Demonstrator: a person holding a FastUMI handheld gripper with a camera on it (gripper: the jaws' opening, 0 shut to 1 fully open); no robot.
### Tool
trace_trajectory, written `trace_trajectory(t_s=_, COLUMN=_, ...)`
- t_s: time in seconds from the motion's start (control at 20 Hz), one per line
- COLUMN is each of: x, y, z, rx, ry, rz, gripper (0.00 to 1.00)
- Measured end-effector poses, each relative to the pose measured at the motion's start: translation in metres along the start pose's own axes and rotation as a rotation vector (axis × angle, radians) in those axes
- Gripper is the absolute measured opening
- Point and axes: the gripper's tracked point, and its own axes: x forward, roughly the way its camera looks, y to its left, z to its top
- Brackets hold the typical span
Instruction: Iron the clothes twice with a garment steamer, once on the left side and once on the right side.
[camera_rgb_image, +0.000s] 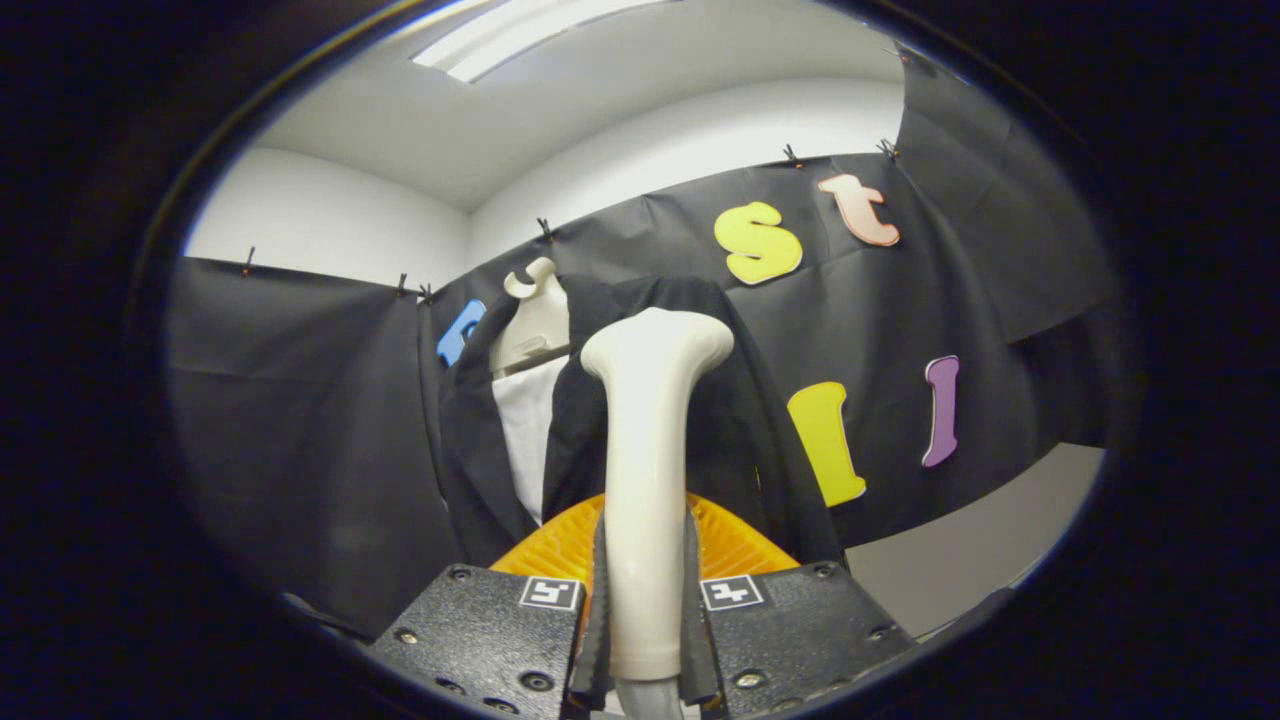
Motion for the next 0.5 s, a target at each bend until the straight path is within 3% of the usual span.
trace_trajectory(t_s=0.5, x=-0.020, y=-0.006, z=-0.047, rx=0.004, ry=0.105, rz=-0.031, gripper=0.31)
